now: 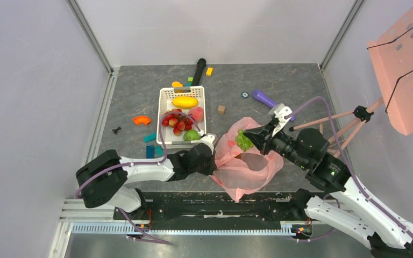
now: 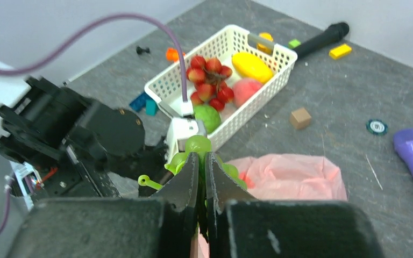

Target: Take the fake fruits out of the plastic bag

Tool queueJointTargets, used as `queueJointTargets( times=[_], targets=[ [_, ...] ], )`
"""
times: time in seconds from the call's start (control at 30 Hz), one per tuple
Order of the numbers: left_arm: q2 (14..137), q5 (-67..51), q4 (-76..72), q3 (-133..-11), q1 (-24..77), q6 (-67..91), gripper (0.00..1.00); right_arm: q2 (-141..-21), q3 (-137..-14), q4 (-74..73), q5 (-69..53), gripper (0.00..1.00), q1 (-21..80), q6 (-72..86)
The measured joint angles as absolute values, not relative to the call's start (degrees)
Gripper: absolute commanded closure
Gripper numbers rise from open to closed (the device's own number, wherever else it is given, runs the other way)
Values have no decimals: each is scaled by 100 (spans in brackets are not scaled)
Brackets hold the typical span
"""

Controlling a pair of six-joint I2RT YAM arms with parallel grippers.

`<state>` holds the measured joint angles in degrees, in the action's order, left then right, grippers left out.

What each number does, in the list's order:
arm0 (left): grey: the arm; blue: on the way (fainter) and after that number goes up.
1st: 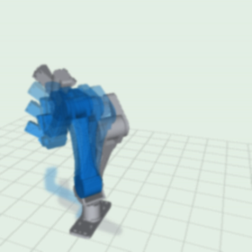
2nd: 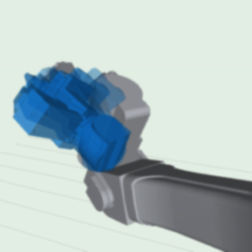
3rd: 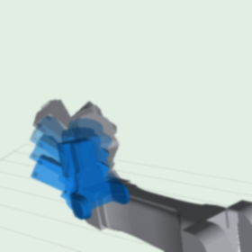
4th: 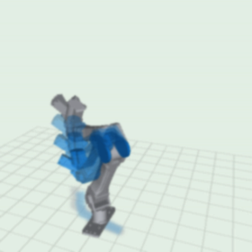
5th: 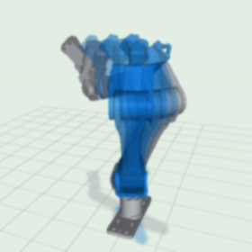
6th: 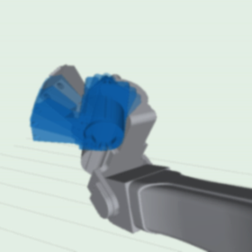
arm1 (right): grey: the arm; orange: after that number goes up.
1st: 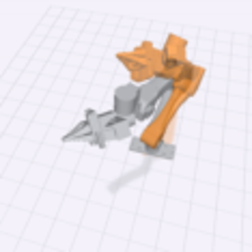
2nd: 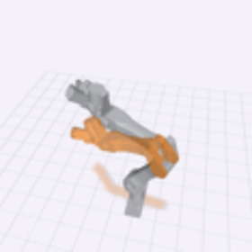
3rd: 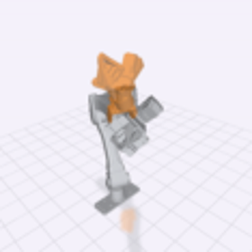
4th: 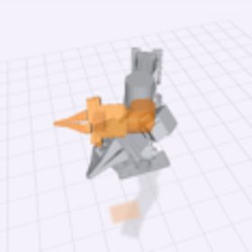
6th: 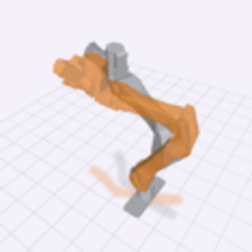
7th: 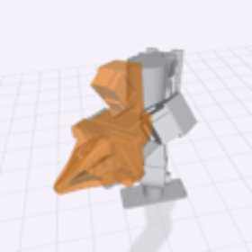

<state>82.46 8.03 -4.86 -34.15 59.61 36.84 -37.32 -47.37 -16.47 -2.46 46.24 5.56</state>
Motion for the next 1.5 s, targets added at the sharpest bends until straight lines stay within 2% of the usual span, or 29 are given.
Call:
queueJointTargets(
  times=[0.23, 0.43, 0.6, 0.9, 1.13, 1.3, 1.4, 1.5],
  targets=[
    [8143, 805, -552, -3157, 5961, 3686, 98, -4447, -5911, -1726, -370, 100, 4624, 657],
    [7946, 799, -770, -2818, 5961, 3684, 98, -5592, -6971, -1664, -558, 100, 4624, 576],
    [7592, 805, -921, -2499, 5959, 3684, 98, -6532, -7400, -1483, -762, 100, 4624, 432],
    [6982, 867, -1092, -2038, 5959, 3680, 98, -8799, -8698, -1007, -941, 100, 4628, 281],
    [6495, 880, -1122, -1579, 5961, 3682, 98, -10923, -10208, -956, -587, 98, 4626, 21],
    [6318, 888, -1068, -1546, 5961, 3680, 98, -11865, -10709, -947, -314, 97, 4626, -222],
    [6206, 897, -1009, -1546, 5961, 3680, 98, -12193, -10718, -987, -248, 88, 4624, -336],
    [6062, 915, -947, -1546, 5959, 3680, 98, -12315, -10661, -1087, -353, 67, 4622, -440]
  ],
)
